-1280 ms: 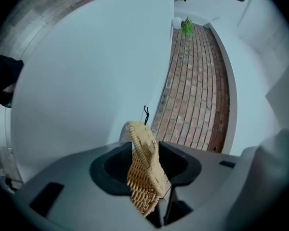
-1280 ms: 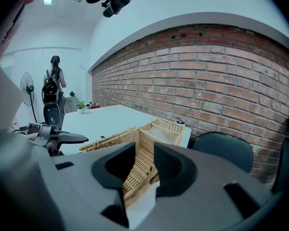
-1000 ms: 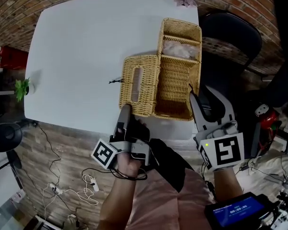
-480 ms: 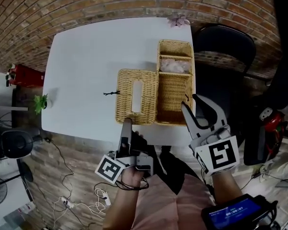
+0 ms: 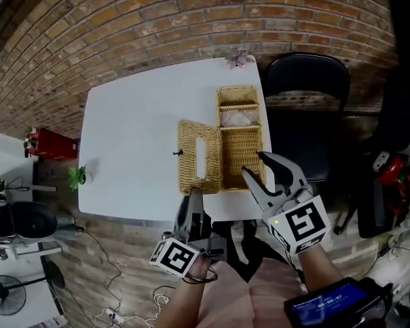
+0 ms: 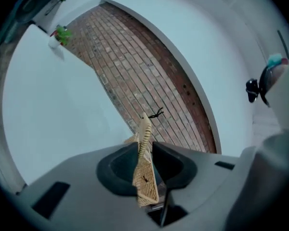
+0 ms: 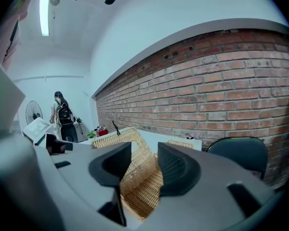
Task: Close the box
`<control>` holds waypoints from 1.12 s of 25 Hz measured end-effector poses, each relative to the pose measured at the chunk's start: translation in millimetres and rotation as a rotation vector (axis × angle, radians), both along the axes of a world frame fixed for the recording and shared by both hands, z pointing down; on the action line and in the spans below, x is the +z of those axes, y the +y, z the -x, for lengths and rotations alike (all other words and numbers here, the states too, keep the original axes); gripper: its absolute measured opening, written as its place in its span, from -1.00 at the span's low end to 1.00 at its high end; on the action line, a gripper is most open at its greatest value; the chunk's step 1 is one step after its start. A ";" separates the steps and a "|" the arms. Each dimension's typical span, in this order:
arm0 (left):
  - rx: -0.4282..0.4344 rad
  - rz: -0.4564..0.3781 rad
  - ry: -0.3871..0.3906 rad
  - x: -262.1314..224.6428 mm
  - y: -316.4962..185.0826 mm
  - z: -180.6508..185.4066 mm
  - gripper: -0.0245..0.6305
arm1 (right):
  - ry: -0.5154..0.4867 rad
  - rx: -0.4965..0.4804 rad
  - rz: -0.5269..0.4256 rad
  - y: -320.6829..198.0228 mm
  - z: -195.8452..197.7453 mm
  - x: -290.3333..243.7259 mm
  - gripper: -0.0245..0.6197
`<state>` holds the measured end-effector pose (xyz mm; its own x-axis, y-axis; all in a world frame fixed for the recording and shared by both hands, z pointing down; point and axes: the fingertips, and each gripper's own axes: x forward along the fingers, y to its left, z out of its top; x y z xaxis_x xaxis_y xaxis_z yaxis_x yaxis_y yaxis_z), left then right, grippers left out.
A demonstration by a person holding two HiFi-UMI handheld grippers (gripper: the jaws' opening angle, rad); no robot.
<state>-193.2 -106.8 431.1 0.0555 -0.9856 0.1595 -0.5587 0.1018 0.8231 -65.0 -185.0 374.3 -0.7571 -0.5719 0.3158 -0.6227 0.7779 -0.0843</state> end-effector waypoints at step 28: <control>0.359 -0.087 -0.680 -32.3 -21.7 -98.6 -0.60 | -0.354 -0.172 0.419 -2.2 12.7 -7.6 -0.27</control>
